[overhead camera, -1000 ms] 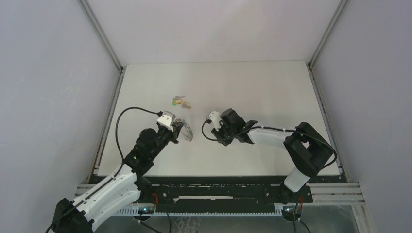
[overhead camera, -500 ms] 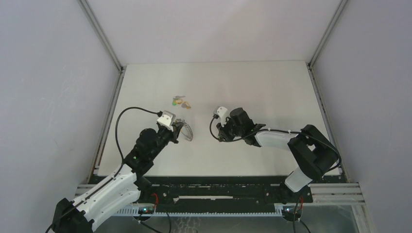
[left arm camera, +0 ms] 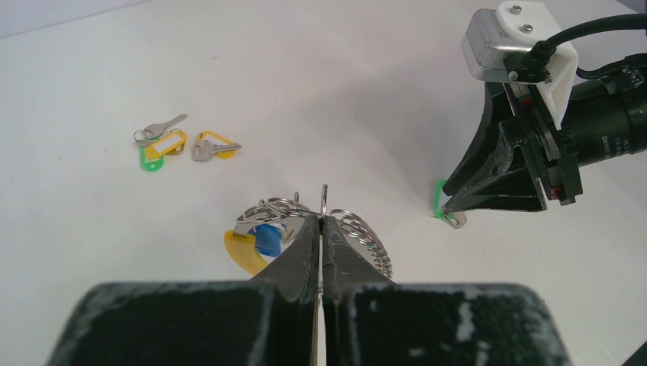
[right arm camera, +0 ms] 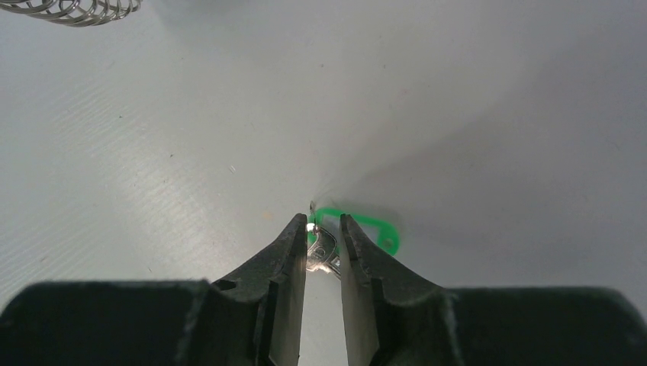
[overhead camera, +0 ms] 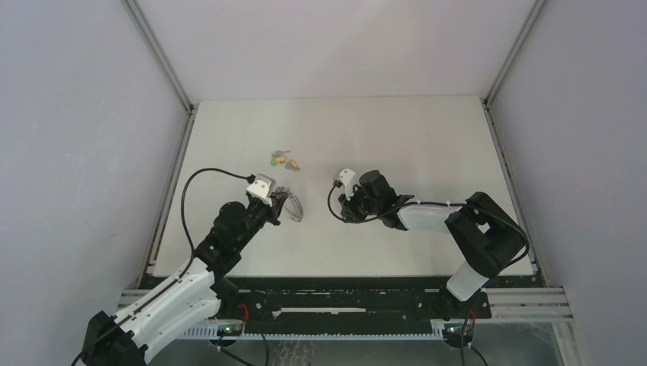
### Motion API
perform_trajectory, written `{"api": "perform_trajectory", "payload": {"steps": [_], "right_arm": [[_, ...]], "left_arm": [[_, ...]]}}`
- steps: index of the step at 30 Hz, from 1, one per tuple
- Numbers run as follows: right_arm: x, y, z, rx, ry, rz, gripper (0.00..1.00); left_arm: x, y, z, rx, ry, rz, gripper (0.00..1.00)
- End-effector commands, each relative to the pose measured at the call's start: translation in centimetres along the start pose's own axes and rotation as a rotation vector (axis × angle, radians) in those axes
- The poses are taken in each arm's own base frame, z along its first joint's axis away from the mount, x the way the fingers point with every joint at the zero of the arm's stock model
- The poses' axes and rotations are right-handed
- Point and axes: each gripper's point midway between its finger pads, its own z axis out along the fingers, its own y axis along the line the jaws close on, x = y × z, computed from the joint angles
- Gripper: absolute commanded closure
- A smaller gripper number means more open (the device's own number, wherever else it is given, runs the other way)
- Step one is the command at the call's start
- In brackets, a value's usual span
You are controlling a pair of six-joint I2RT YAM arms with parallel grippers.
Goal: Put the keys on the keyring
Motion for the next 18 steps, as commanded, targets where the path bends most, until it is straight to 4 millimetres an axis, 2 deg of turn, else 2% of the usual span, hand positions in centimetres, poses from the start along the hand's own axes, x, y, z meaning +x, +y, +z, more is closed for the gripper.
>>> {"api": "perform_trajectory", "payload": {"steps": [1,9,18], "right_arm": [[-0.92,0.44,0.10,-0.019,-0.029,0.010,0.78],[-0.65,1.04,0.45,-0.048,-0.010,-0.001,0.77],[-0.44,0.52,0.82,-0.019,0.003,0.009,0.77]], "left_arm": [[-1.48,-0.03,0.07,0.001,-0.063,-0.014,1.00],[-1.46,-0.07,0.05,0.003,-0.063,-0.014,1.00],[-1.52,-0.06,0.03,0.002,-0.065,-0.014,1.00]]}}
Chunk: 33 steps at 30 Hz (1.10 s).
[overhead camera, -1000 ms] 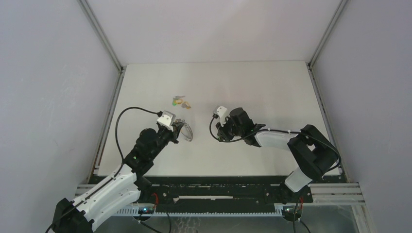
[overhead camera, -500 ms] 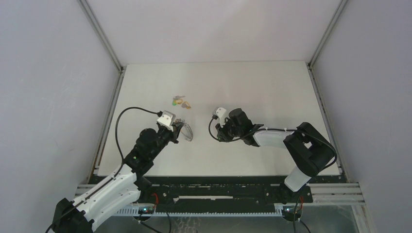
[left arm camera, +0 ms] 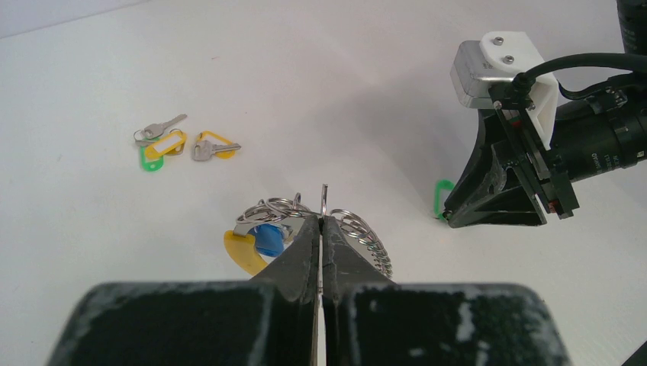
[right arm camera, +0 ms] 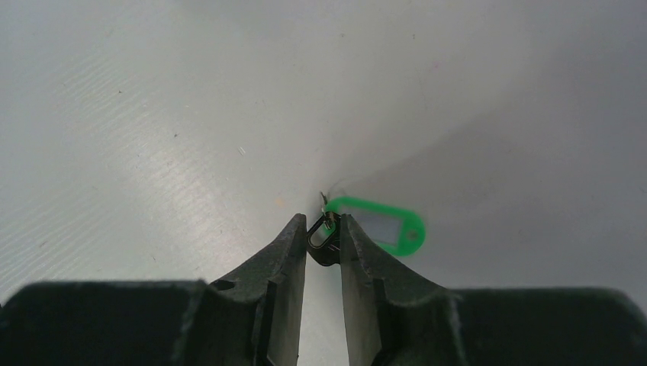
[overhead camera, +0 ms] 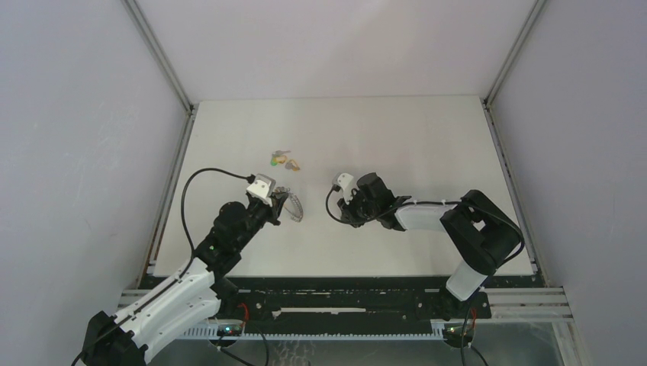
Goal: Put the keys on the keyring
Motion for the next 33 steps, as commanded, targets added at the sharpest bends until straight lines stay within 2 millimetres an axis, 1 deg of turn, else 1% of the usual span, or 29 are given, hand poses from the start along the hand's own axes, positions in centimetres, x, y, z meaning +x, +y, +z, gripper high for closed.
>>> {"api": "perform_trajectory", "payload": {"steps": [1,12,19,33], "right_arm": [[-2.10,-0.24,0.26,0.008,-0.050,-0.006,0.77],[-2.09,-0.31,0.75,0.012,-0.035,-0.011,0.79],[-2.50,-0.61,0.77,0.027,-0.039,-0.022,0.84],[-2.95,-0.71,0.77,0.034,-0.046,-0.045,0.82]], "left_arm": [[-1.52,-0.04,0.03,0.002,-0.064,-0.013,1.00],[-1.55,-0.08,0.01,0.004,-0.065,-0.013,1.00],[-1.50,-0.09,0.01,0.004,-0.064,-0.013,1.00],[-1.50,-0.13,0.05,0.006,-0.064,-0.013,1.00]]}}
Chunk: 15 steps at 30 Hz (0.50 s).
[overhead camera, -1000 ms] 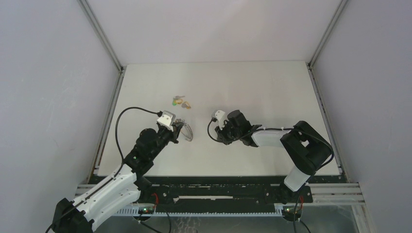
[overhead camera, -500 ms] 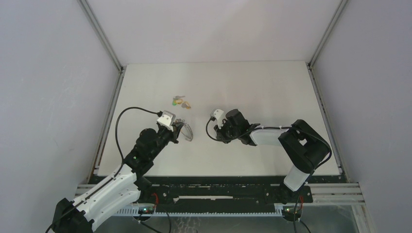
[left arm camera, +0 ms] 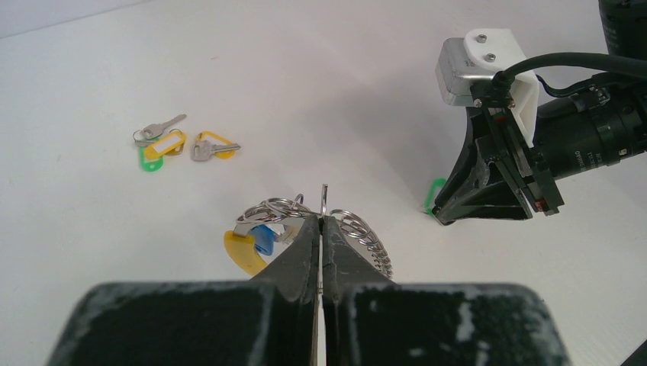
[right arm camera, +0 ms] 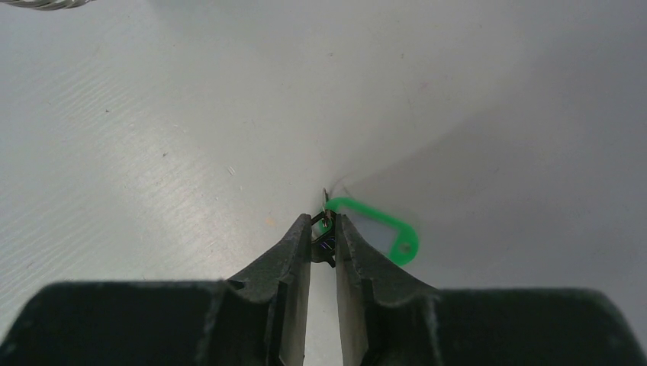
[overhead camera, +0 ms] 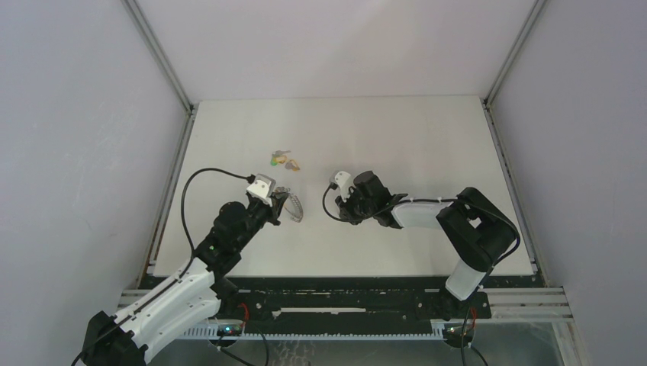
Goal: Put the keys on the keyring
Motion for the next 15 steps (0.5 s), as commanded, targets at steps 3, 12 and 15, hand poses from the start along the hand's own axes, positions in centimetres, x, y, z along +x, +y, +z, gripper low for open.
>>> {"api": "perform_trajectory", "payload": {"steps": [3,12,15], "right_arm": [[-2.36,-0.39,0.14,0.010,-0.052,-0.032,0.82],[-2.14,-0.56,0.66,0.005,-0.037,-0.030,0.83],[-2.03,-0.58,0.85,0.005,-0.027,-0.027,0.84]], "left_arm": [[-1.56,-0.13,0.06,0.006,-0.066,-0.013,1.00],[-1.56,-0.22,0.06,0.011,-0.066,-0.013,1.00],[-1.50,-0.18,0.06,0.010,-0.064,-0.011,1.00]]}}
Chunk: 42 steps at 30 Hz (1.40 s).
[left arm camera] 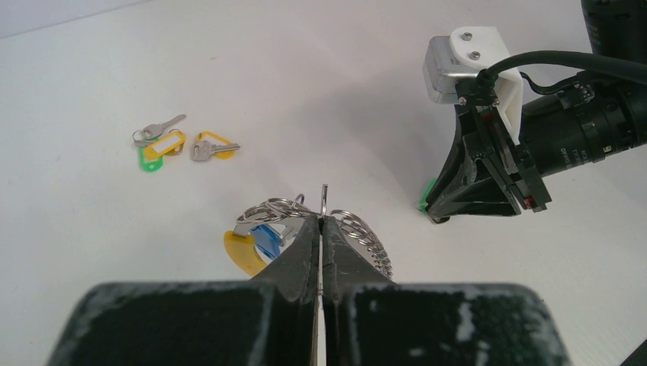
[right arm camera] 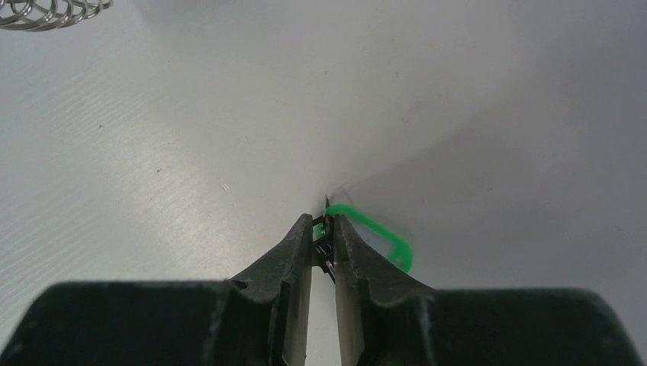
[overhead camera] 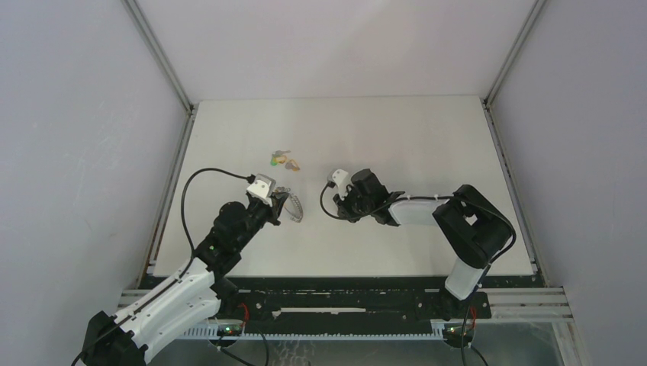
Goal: Put the keys on the keyring
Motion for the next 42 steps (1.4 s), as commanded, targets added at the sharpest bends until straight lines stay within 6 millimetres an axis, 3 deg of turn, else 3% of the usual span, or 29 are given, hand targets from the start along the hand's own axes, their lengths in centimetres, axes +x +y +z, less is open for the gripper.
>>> {"api": "perform_trajectory", "payload": {"steps": [1,9,14,23,42], "right_arm": [[-1.5,-0.3,0.3,0.005,-0.024,-0.017,0.85],[-2.0,0.2,-0.8,0.000,-0.024,-0.039,0.99],[-3.6,1.2,-2.9,-0.002,-0.050,-0.091,1.00],[-7.4,4.0,-9.5,-0.014,-0.111,-0.224,1.00],[-14.7,6.3,-24.6,0.075,-0.359,-0.329,1.00]], "left_arm": [[-1.5,-0.2,0.1,0.008,-0.063,-0.012,1.00],[-1.7,-0.4,-0.1,0.023,-0.071,-0.007,1.00],[-2.2,-1.2,-0.3,0.068,-0.100,-0.004,1.00],[-3.7,-4.2,-1.1,0.249,-0.164,0.052,1.00],[-8.0,-10.6,-2.4,0.643,-0.294,0.251,1.00]]}}
